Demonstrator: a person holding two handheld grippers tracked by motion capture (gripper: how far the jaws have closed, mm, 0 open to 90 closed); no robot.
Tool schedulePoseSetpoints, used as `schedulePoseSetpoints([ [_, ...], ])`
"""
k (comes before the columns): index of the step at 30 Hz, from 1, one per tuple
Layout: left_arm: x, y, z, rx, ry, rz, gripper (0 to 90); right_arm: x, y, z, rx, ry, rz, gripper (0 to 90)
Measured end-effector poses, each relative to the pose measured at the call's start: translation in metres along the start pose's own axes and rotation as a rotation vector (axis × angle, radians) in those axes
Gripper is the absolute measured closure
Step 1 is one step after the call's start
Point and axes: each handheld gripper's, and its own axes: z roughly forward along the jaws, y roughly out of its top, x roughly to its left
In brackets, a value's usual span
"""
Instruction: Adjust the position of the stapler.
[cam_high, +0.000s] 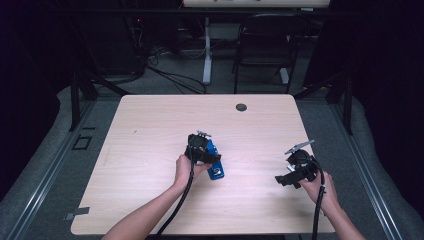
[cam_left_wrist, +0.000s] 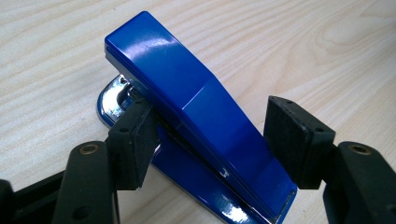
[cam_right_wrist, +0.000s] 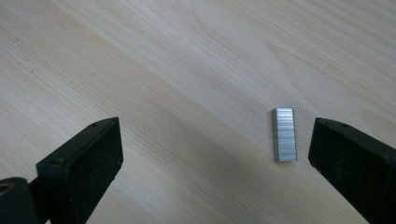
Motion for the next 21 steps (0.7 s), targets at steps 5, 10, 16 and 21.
schedulePoseSetpoints([
  [5,0.0023,0.0017,-0.0007,0.014,-0.020,0.006,35.7,0.0000,0.0004,-0.0001,0.009,-0.007,-0.008,2.7],
  [10,0.0024,0.0028,-0.0012,0.021,-0.030,0.023,35.9,0.0009,0.0007,-0.0004,0.008,0.000,-0.006,2.7],
  [16,0.0054,0.0038,-0.0022,0.034,-0.058,0.031,35.8,0.0007,0.0006,-0.0005,0.008,-0.004,-0.005,2.8],
  [21,0.0066,0.0039,-0.0019,0.034,-0.065,0.035,35.7,0.0011,0.0008,0.0004,0.008,-0.001,-0.008,2.8],
])
